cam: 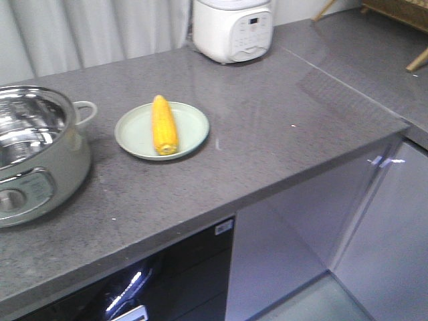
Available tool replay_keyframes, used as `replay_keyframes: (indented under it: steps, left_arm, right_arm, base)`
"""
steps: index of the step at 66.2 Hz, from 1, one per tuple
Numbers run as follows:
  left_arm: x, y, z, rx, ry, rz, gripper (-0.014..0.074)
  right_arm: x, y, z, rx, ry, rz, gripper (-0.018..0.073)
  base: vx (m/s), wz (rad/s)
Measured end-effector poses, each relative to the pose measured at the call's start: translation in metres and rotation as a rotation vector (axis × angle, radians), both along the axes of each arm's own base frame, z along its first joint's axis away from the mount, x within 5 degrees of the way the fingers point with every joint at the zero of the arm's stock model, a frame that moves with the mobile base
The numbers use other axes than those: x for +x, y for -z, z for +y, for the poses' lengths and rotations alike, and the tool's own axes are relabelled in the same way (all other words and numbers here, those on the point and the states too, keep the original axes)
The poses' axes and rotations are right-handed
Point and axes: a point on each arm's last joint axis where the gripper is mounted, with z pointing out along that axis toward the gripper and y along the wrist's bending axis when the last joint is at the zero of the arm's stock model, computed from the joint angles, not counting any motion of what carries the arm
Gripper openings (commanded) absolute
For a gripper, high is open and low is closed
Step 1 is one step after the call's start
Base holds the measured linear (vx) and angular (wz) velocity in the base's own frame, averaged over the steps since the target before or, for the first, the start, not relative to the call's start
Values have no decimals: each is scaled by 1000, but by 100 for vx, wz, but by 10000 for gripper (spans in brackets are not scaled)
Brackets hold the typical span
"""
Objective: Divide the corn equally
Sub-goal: 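Drive the base away from the pot, turning toward the other counter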
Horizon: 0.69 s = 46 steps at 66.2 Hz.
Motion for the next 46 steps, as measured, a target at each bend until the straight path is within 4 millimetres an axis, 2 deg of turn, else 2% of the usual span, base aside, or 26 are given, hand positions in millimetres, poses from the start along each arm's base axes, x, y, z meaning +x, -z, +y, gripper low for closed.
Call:
replay_keyframes:
  steps: [46]
  left_arm:
    - [0,0,0,0,0,0,2]
  right_arm:
    - [0,0,0,0,0,0,119]
  base:
    - [-9,-41]
